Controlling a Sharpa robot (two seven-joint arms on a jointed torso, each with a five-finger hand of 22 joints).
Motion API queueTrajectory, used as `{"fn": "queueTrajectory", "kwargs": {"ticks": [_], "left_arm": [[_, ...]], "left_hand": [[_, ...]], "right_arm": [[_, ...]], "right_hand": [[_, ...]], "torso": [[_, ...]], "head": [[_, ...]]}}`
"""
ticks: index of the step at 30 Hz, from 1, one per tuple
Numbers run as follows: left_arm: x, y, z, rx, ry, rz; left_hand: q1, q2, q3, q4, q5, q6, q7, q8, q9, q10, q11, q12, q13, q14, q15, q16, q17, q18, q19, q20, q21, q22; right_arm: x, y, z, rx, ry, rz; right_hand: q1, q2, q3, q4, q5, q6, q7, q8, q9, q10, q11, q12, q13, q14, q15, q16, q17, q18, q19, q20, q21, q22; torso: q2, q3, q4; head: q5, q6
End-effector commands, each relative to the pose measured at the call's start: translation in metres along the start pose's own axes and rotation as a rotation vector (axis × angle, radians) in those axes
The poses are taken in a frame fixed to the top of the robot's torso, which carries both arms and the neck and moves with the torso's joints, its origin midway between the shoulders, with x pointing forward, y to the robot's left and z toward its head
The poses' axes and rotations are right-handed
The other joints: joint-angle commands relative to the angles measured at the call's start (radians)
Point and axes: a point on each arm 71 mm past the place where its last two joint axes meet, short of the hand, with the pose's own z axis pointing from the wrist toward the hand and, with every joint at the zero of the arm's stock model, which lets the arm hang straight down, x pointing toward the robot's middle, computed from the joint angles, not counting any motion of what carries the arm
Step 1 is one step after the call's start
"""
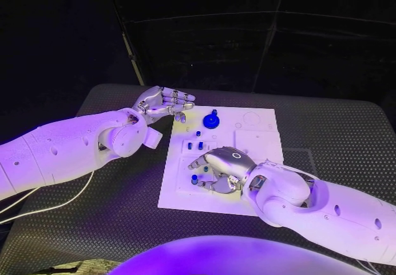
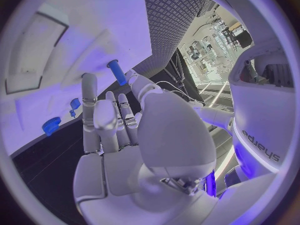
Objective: Assemble the parts on the task board
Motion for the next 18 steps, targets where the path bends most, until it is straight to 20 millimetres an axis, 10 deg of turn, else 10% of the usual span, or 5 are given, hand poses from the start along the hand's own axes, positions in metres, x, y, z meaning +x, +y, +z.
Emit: {"fn": "queueTrajectory", "kwargs": {"ticks": [1, 7, 14, 18], "left_arm": [[0.000, -0.001, 0.000, 0.004, 0.010, -0.007], [-0.001, -0.001, -0.001, 0.003, 0.006, -0.006], [-0.004, -0.001, -0.002, 0.002, 0.001, -0.004], [-0.003, -0.001, -0.002, 0.003, 0.003, -0.004]], "left_hand": [[0.001, 0.010, 0.001, -0.006, 0.000, -0.004, -0.001, -0.003, 0.000, -0.007, -0.003, 0.006, 0.000, -0.005, 0.000, -0.004, -0.001, 0.013, -0.006, 0.001, -0.006, -0.001], [0.001, 0.011, 0.002, -0.007, 0.000, -0.004, -0.001, -0.003, 0.000, -0.008, -0.003, 0.007, 0.000, -0.005, 0.000, -0.004, -0.001, 0.013, -0.006, 0.001, -0.006, -0.001], [0.001, 0.011, 0.002, -0.007, 0.000, -0.004, -0.001, -0.003, 0.000, -0.008, -0.003, 0.007, 0.000, -0.005, 0.000, -0.004, -0.001, 0.013, -0.006, 0.001, -0.006, -0.001], [0.001, 0.011, 0.002, -0.007, 0.000, -0.004, -0.001, -0.003, 0.000, -0.008, -0.003, 0.007, 0.000, -0.005, 0.000, -0.004, -0.001, 0.013, -0.006, 0.001, -0.006, -0.001]], "right_arm": [[-0.013, -0.001, -0.011, -0.026, -0.093, 0.076], [-0.047, -0.038, -0.040, 0.159, -0.153, 0.213], [-0.067, -0.080, -0.080, 0.418, -0.141, 0.247], [-0.071, -0.097, -0.100, 0.545, -0.117, 0.239]], "right_hand": [[-0.005, 0.008, -0.025, 0.005, 0.006, -0.010, 0.002, 0.000, 0.002, -0.003, -0.004, 0.021, 0.003, -0.007, 0.002, -0.002, 0.000, 0.014, 0.001, 0.005, -0.009, -0.004], [-0.070, 0.023, -0.088, 0.063, 0.053, 0.056, 0.052, 0.027, 0.013, 0.198, -0.030, 0.172, 0.047, 0.036, -0.017, 0.070, 0.097, -0.001, 0.078, -0.008, 0.050, 0.085], [-0.181, -0.008, -0.240, 0.175, 0.122, 0.131, -0.006, 0.100, 0.032, 0.389, -0.094, 0.444, 0.232, 0.083, -0.070, 0.194, 0.275, -0.039, 0.217, -0.060, 0.198, 0.307], [-0.188, 0.021, -0.378, 0.247, 0.157, 0.128, -0.021, 0.176, 0.053, 0.385, -0.103, 0.862, 0.695, 0.097, -0.076, 0.266, 0.384, -0.057, 0.255, -0.068, 0.250, 0.388]], "torso": [[-0.002, -0.0009, -0.0012], [-0.003, -0.0023, -0.0018], [-0.007, -0.0031, -0.0131], [-0.008, -0.0038, -0.0173]], "head": [[-0.010, 0.008], [-0.055, 0.028], [-0.092, 0.039], [-0.106, 0.043]]}}
